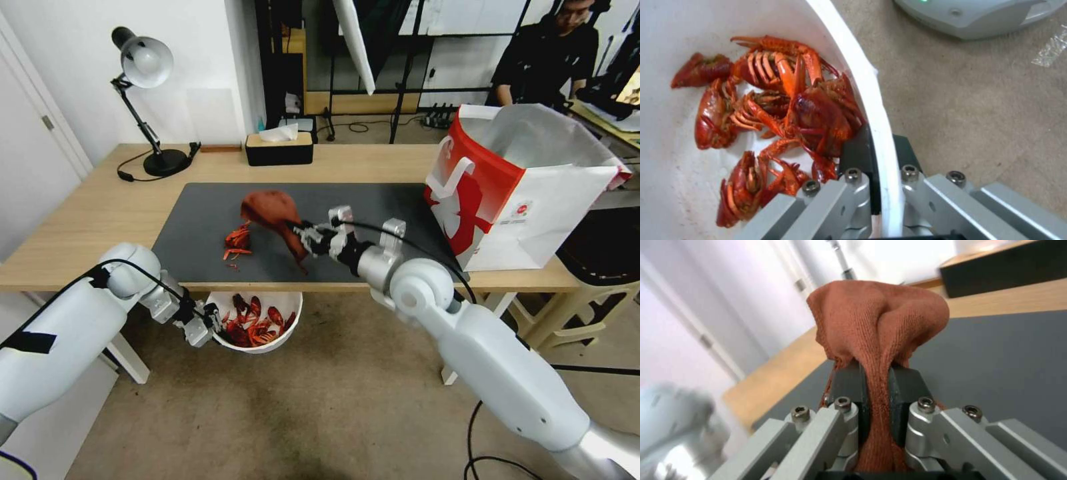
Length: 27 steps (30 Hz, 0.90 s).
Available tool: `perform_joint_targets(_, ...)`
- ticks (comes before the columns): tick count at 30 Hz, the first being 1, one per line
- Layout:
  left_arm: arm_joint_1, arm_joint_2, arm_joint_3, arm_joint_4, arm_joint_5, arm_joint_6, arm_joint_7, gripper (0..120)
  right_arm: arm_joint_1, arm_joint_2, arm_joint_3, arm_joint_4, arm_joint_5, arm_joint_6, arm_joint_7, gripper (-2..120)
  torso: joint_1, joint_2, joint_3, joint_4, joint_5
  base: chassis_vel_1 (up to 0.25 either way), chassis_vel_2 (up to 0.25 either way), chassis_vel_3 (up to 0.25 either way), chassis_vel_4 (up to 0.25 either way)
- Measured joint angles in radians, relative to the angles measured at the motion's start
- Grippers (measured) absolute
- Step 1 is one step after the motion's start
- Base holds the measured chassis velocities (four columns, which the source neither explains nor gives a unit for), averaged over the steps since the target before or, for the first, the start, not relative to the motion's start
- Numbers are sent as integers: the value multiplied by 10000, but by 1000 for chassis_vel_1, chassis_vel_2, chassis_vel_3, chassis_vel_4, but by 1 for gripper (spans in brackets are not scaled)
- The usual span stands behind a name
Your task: Sweep shrimp from table into container with towel, then put container into takeout bag.
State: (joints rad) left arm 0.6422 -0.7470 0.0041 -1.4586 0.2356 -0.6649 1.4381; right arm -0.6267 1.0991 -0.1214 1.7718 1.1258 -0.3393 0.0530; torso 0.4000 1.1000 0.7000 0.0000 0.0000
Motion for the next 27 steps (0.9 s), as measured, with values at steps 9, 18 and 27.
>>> perform_joint_targets(9,-68,-241,-2,115,46,-22,-9,0,773,327,-320,-1234,-989,-83,2488,7,1,-1,1,0,0,0,0,0,0)
perform_joint_targets(18,-150,-325,73,106,56,-21,3,0,1299,507,-591,-2283,-1334,-465,3383,7,0,-1,0,0,1,0,0,0,0)
perform_joint_targets(27,-201,-210,116,115,37,-21,20,0,2468,929,-1420,-4072,-1745,-510,1784,7,2,-1,1,0,-1,0,0,0,0)
